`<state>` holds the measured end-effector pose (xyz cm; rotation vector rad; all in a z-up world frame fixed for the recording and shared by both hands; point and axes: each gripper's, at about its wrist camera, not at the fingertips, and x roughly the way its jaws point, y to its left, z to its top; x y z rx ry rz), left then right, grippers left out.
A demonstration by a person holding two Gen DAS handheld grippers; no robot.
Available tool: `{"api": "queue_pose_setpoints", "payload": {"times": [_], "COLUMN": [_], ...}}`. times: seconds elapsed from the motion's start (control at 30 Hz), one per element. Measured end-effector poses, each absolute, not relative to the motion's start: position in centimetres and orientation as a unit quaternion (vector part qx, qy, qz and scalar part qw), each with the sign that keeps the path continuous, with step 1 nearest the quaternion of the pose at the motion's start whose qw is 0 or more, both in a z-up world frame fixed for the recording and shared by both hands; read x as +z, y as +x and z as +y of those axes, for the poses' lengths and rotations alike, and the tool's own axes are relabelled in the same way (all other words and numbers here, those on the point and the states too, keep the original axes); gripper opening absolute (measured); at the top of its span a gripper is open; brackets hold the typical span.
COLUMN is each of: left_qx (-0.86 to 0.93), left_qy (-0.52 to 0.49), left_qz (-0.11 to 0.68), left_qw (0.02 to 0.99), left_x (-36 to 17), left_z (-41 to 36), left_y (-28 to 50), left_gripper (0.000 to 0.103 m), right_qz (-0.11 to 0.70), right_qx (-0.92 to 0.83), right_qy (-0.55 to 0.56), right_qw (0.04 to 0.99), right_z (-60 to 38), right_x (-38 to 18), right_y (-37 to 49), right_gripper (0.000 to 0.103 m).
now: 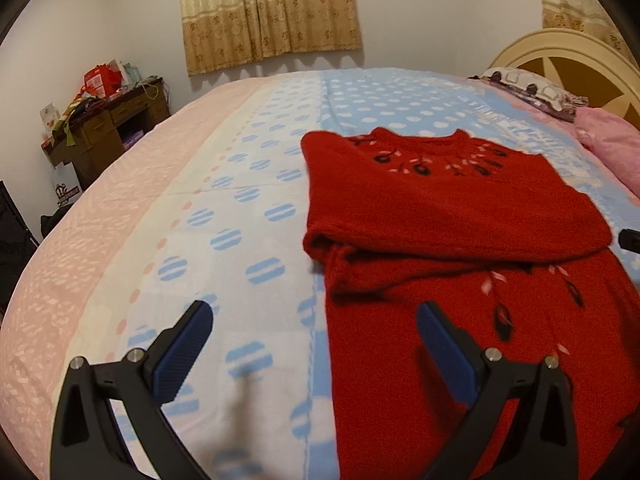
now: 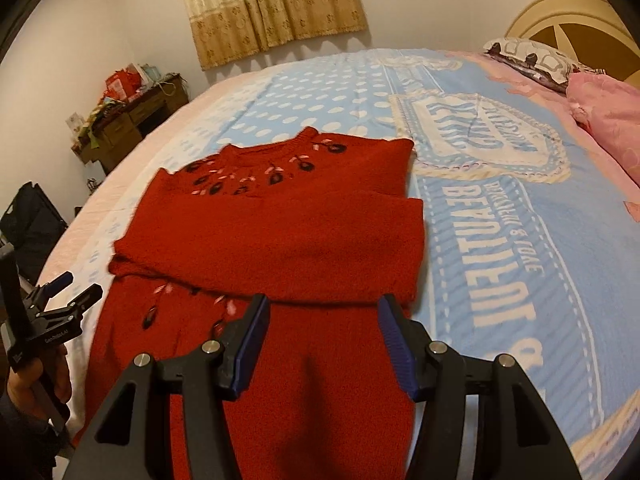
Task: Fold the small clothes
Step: 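Move both open grippers to the sweater hem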
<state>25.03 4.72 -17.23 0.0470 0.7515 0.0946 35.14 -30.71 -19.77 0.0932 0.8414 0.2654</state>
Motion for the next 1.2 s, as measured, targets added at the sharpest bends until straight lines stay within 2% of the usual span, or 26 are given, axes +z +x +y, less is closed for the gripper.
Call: {"api": "queue_pose_setpoints", "payload": {"times": [0.3,0.67,1.07,1.2], "left_qx": [0.016,0.004,-0.02,-0.037], "left_qy": [0.026,0.021,-0.014,-0.025], "left_qz": [0.335,0.352,0.393,0.408], "left_qw": [0.942,0.936,0.919,0.912], "left_x": [-14.3,-15.0,-17.8,-18.5], "left_z": [5.0,5.7,5.3,4.8], "left_y": [18.8,13.4,10.1,9.6], "left_gripper": [0.103,0.103,0.103,0.096], "right_qz": [0.39,0.406,0.454,0.472], "right_qx": [0.147,0.126,0.112,0.113], "right_qy": [0.034,0.026,0.027,0.051], "right_qw": [0.908,0.905,0.884,0.873], "right_z": [-31.8,-34.9,-36.7,-37.7], "right_x": [-17.7,-17.6,-21.2,-22.8], "right_y": [28.5,22.5,17.1,16.3], "right_gripper": [0.057,0.057,0.057,0.057]}}
